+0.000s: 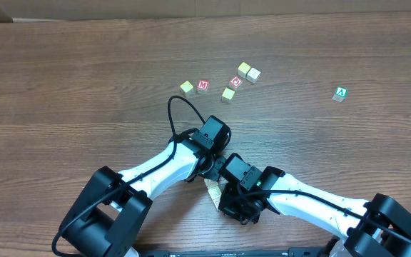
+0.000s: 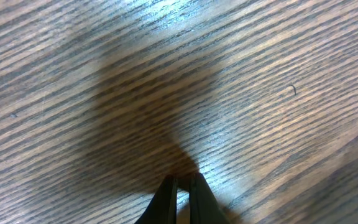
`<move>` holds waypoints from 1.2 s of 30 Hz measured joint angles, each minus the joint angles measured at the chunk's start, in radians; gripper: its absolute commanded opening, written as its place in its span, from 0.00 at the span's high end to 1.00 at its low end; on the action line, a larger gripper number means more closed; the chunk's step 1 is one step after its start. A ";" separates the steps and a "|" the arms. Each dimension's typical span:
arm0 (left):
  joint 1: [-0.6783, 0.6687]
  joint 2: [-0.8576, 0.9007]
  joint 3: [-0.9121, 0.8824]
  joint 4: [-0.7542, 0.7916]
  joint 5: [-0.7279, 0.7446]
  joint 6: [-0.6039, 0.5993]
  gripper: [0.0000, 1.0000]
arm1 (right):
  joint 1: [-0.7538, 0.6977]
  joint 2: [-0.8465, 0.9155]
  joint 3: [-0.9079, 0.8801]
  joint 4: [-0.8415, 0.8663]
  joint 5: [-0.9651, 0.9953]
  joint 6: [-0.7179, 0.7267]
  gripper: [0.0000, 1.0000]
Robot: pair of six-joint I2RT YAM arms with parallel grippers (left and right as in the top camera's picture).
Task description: Flip 3 blocks
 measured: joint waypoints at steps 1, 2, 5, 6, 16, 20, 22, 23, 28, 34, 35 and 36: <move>0.000 0.000 0.000 0.000 0.000 0.003 0.96 | 0.000 0.000 0.000 0.001 0.000 0.001 0.96; 0.000 0.000 0.000 -0.001 0.000 0.007 0.96 | 0.000 0.000 0.000 0.000 0.000 0.001 0.96; 0.000 0.000 0.000 -0.004 0.000 0.010 0.96 | 0.000 0.000 0.000 0.001 0.000 0.004 0.96; 0.000 0.000 0.000 -0.005 0.000 0.010 0.96 | 0.000 0.000 0.000 0.001 0.000 0.004 0.96; 0.000 0.000 0.000 -0.006 0.005 0.018 0.96 | 0.000 0.000 0.000 0.005 0.000 0.007 0.96; 0.000 0.000 0.000 -0.006 0.005 0.018 0.96 | 0.000 0.000 0.000 0.010 0.000 0.007 0.96; 0.000 0.000 0.000 -0.006 0.005 0.020 0.96 | 0.001 0.000 0.000 0.015 0.000 0.007 0.96; 0.000 0.000 0.000 -0.006 0.005 0.022 0.96 | 0.003 0.000 0.000 0.019 -0.001 0.007 0.96; 0.000 0.000 0.000 -0.007 0.005 0.033 0.96 | 0.034 0.000 0.000 0.040 0.000 0.018 0.96; 0.000 0.000 0.000 -0.007 0.008 0.038 0.96 | 0.042 0.000 0.000 0.042 0.000 0.030 0.96; 0.000 0.000 0.000 -0.007 0.009 0.040 0.96 | 0.042 0.000 0.000 0.042 0.000 0.032 0.96; 0.000 0.000 0.000 -0.007 0.009 0.040 0.96 | 0.042 0.000 0.000 0.043 0.000 0.034 0.96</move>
